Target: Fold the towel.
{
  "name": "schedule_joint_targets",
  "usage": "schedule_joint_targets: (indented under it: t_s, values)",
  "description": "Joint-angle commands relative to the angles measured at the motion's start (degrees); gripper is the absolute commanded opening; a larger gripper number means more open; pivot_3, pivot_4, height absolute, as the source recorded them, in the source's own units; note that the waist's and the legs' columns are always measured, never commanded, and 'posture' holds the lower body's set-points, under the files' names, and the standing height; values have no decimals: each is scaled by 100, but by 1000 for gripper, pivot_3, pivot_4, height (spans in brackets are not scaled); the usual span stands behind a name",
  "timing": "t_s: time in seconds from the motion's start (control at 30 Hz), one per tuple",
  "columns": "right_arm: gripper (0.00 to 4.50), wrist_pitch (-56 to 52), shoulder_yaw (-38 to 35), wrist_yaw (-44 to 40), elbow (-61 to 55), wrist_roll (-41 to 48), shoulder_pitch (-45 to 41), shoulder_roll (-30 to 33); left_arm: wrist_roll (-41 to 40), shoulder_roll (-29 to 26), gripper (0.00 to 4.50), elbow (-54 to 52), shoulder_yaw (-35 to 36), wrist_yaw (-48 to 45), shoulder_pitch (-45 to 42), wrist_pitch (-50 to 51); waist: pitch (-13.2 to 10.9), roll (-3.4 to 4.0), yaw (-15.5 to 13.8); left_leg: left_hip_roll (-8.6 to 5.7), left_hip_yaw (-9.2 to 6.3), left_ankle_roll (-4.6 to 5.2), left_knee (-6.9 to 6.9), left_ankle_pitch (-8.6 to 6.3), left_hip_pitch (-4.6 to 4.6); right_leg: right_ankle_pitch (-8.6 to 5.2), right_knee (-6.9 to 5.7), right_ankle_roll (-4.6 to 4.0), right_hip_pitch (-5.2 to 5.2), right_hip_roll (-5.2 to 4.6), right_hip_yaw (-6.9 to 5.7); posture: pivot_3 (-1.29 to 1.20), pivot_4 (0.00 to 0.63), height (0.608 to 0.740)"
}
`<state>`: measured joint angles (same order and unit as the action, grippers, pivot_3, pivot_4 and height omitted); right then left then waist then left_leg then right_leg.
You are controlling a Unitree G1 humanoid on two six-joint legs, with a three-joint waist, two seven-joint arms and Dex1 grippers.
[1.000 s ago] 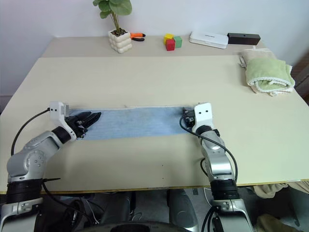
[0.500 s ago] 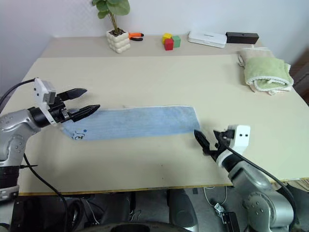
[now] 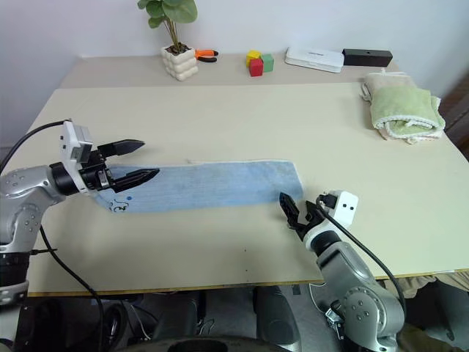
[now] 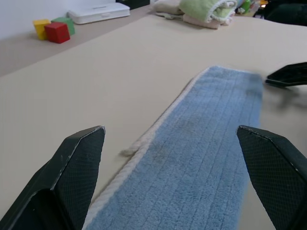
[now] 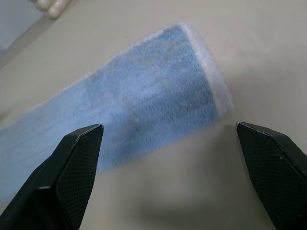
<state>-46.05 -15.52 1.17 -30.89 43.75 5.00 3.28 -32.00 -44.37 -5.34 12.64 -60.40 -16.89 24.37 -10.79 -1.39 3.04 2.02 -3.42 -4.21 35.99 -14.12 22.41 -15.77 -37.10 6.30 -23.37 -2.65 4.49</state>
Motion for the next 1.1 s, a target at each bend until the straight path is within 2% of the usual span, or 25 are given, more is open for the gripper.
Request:
schedule_joint_targets:
  t_s: [0.03,0.13,0.23,0.47,0.63,0.87,1.1]
  values:
    - [4500,187,108,166,619,-204,-381,-155,-33,-84,4473,-214,210,101,89,-27,0,0,23,0,0,0,0,0,-1,0,0,-1,0,0,0,0,150,740]
    - [4500,328,91,191,963,-231,-651,-268,-17,-48,4473,-281,231,253,92,-82,6,-10,31,0,-2,0,1,0,0,1,-1,-1,1,1,-1,0,150,740]
    - [3657,306,62,264,1276,-169,-834,-400,-34,-59,4500,-261,256,345,71,-64,7,-12,76,1,-2,0,0,0,0,1,-1,0,2,1,-1,0,150,740]
    - [49,84,-140,447,1345,254,-1050,-605,45,-51,4500,-135,252,415,67,-188,14,-23,111,13,-2,0,-5,0,-6,3,-8,2,-1,14,-1,0,150,740]
    - [49,-30,-413,605,1284,534,-1340,-455,102,21,4500,10,181,482,-24,-320,18,-29,101,12,-1,0,-3,0,-4,3,-6,1,0,13,-1,0,150,740]
    - [49,12,-932,695,1235,510,-1456,266,167,120,4500,212,114,459,-161,-468,6,-10,49,4,-1,0,-3,0,5,2,-1,3,-3,4,-2,0,150,740]
    - [49,-339,-1647,424,899,673,-1033,1716,214,165,4500,238,122,494,-92,-588,-5,8,-49,-1,0,5,-4,-3,11,2,0,11,-7,0,-2,0,150,740]
